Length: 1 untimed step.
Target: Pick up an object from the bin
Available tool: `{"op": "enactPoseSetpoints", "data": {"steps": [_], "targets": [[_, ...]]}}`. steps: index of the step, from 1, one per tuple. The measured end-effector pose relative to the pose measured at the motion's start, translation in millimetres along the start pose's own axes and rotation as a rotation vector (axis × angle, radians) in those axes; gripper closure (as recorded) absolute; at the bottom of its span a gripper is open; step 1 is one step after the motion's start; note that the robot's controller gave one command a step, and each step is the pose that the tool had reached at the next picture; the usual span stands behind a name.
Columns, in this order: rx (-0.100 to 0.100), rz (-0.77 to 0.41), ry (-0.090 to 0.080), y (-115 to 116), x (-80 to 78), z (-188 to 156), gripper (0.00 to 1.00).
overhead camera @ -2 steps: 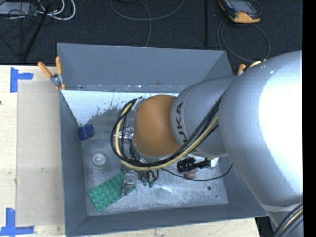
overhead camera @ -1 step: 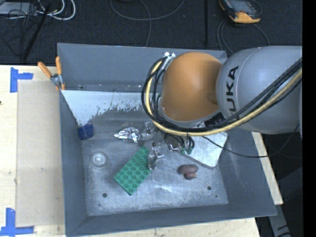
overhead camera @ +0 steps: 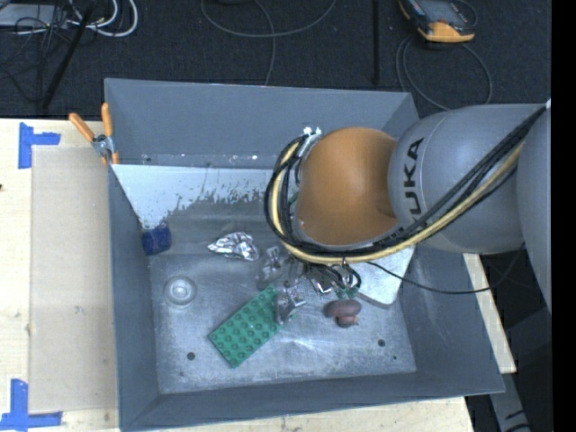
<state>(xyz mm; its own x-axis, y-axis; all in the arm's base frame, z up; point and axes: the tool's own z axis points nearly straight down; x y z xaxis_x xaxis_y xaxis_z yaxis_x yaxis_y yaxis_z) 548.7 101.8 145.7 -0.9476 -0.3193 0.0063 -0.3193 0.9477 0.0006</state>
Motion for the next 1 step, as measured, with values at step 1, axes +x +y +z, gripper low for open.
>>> {"op": "enactPoseSetpoints", "data": {"steps": [1], "targets": [[0.003,-0.069,-0.015,-24.8,-0.5,-84.7,1.00]]}}
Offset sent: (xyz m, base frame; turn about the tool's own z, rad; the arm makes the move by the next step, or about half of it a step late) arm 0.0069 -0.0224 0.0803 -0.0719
